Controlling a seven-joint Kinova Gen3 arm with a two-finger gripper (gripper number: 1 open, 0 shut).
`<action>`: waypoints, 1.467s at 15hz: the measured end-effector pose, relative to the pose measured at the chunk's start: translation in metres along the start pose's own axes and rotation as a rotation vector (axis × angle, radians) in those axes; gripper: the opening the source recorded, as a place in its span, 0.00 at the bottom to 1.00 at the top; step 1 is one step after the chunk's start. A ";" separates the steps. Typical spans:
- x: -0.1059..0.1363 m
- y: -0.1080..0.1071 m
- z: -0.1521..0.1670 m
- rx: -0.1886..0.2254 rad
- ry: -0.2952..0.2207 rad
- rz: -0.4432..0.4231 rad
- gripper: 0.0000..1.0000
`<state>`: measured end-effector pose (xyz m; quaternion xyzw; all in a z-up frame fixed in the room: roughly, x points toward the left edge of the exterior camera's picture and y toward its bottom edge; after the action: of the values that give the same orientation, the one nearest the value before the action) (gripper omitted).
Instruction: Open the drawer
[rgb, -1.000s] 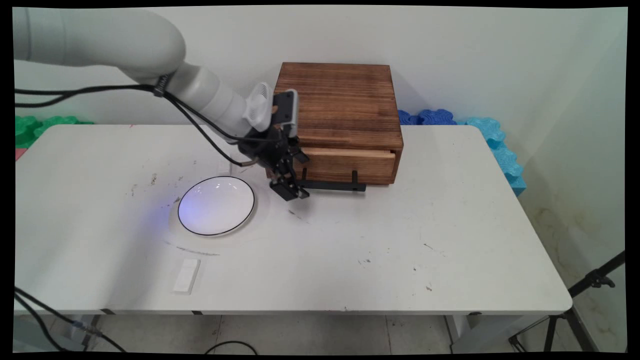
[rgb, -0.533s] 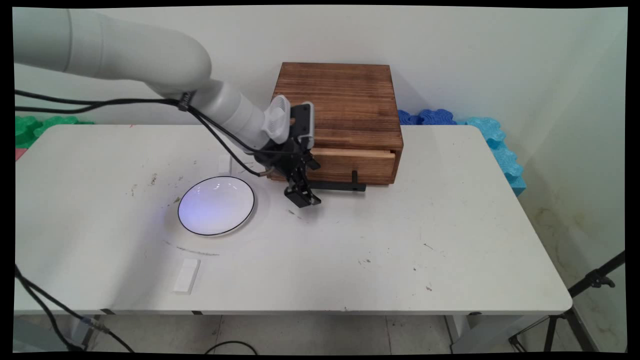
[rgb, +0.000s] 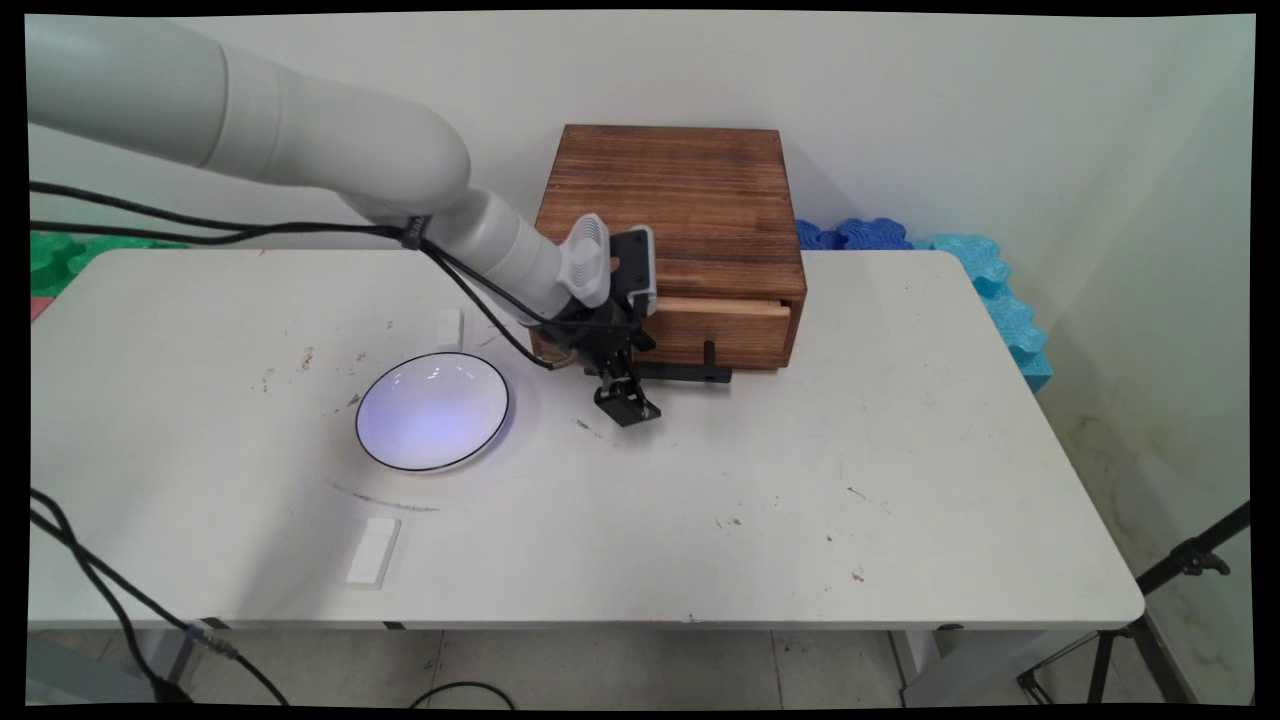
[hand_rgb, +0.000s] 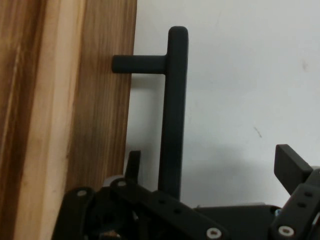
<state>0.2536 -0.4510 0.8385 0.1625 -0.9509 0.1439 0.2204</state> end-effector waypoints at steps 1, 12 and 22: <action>0.001 0.000 0.003 0.000 -0.002 -0.004 1.00; 0.003 0.002 0.024 -0.017 -0.019 -0.027 1.00; 0.003 0.016 0.024 -0.053 -0.028 -0.022 1.00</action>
<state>0.2361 -0.4453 0.8155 0.1689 -0.9556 0.1140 0.2128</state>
